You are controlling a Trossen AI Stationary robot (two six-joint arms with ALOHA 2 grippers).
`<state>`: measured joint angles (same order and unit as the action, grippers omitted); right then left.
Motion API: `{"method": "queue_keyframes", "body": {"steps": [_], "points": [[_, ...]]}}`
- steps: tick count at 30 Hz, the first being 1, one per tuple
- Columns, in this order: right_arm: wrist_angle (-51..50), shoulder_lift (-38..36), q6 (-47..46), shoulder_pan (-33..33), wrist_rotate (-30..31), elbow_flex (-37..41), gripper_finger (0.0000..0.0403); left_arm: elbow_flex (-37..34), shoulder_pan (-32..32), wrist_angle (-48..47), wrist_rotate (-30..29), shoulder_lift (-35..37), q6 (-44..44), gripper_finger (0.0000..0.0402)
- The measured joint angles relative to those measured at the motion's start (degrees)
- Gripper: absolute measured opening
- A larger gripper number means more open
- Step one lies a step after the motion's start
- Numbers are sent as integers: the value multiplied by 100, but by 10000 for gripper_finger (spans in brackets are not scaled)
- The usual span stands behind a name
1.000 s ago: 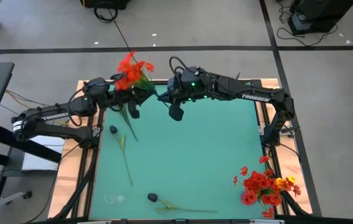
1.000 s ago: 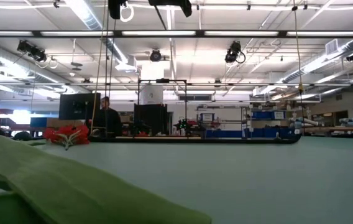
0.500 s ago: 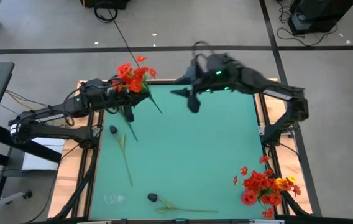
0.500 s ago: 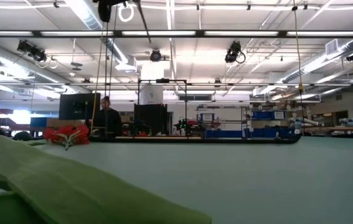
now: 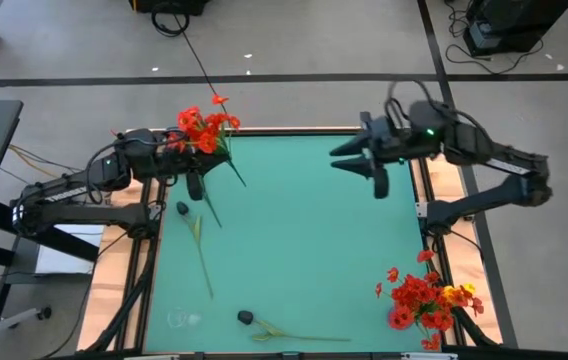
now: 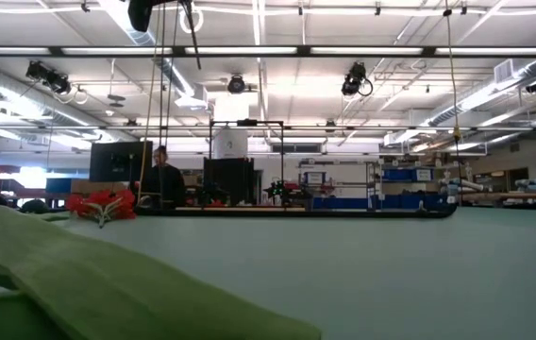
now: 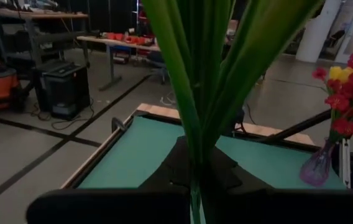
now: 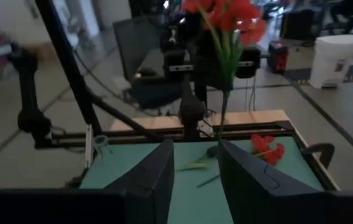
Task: Sort flowers into vase by color
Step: Put the right orange flowers into the transparent vase
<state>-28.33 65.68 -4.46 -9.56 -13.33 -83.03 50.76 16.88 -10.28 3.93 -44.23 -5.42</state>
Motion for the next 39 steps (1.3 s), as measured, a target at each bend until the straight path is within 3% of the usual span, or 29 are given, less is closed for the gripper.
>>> {"method": "queue_keyframes", "body": {"steps": [5, 11, 27, 35, 39], "points": [[416, -888, -187, 131, 455, 999, 126, 0, 0, 8, -62, -5, -15, 14], [423, -1263, -185, 125, 513, 1255, 126, 0, 0, -39, -80, -213, -43, 14], [430, -1216, -185, 125, 476, 1257, 126, 0, -153, -428, 93, -216, 3, 14], [428, -1116, -185, 125, 471, 1259, 126, 0, -553, -1198, 104, 469, 134, 14], [517, -1069, 108, 125, 477, 1265, 126, 0, -485, -1107, -176, 745, 542, 14]]}}
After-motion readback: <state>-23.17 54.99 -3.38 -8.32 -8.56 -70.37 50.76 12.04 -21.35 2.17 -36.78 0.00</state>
